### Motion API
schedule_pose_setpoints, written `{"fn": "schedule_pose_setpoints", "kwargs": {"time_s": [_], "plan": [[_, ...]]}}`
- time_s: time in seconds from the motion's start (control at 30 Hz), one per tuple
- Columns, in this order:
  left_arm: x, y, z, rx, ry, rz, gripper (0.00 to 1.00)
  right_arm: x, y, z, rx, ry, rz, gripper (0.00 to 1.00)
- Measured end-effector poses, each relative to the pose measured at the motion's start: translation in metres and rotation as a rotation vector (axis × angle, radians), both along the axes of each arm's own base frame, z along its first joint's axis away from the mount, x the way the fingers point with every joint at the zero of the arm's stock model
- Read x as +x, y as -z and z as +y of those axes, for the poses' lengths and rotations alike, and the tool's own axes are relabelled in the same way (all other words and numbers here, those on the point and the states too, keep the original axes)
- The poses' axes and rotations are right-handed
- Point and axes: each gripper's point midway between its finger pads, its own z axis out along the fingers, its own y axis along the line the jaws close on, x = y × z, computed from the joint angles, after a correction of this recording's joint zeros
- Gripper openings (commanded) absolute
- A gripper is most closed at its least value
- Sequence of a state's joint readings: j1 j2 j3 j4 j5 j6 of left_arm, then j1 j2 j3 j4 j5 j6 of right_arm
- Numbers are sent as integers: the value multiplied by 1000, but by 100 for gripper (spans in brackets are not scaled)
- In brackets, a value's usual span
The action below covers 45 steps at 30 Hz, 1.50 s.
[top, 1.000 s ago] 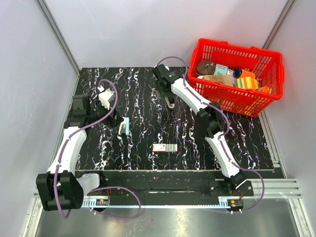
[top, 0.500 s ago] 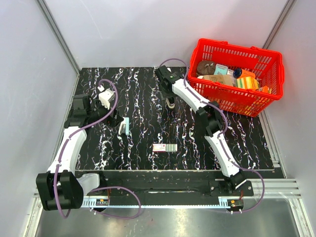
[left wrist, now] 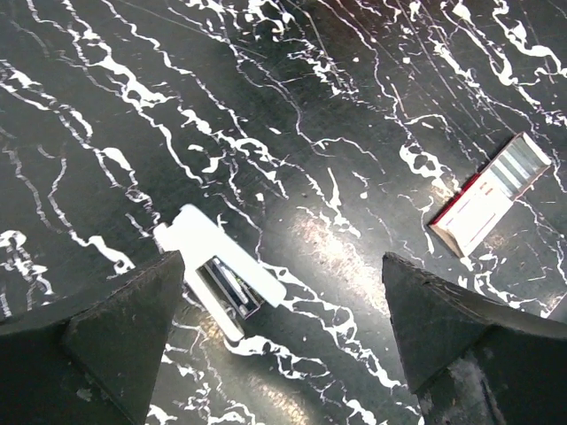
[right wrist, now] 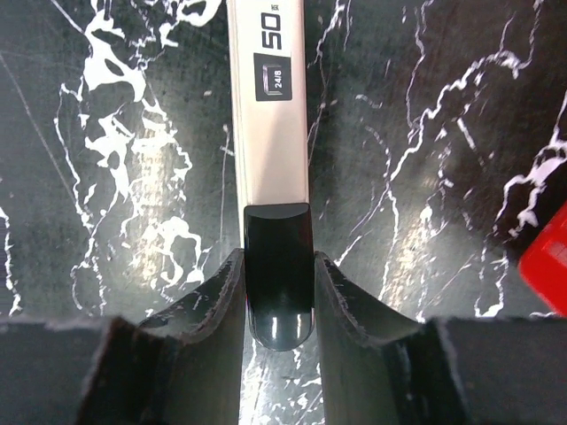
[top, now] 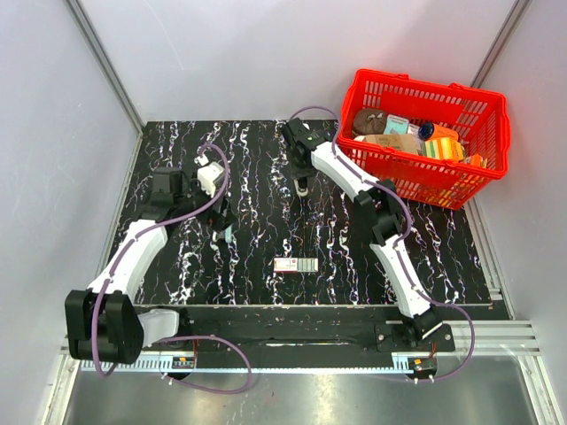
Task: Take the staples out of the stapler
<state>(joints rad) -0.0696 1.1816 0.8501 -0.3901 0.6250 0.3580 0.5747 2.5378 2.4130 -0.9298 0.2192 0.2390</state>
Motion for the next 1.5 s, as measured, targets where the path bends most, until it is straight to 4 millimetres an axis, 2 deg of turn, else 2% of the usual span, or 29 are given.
{"fn": "schedule_pose_setpoints", "kwargs": {"time_s": [0.17,0.33,0.47,0.67,0.83,1.2,1.37,1.5], "plan": [[3,13,-18,-33,16,61,99,-22,-7,5,73,42,11,0],[9,30,-36,-67,20,132,99,-71,-18,21,181,78,41,0],[12,39,-53,-87,38,172,99,-89,-35,40,258,80,21,0],[16,48,-72,-125,53,230,99,-100,-72,57,382,104,-43,0],[23,52,-85,-176,55,291,99,-108,-87,60,431,134,-79,0],[20,52,-106,-272,59,391,96,-124,-76,71,435,156,-81,0],[18,60,-117,-272,71,426,86,-125,-78,76,457,170,-81,0],[16,67,-120,-271,70,451,73,-123,-79,76,467,190,-85,0]]}}
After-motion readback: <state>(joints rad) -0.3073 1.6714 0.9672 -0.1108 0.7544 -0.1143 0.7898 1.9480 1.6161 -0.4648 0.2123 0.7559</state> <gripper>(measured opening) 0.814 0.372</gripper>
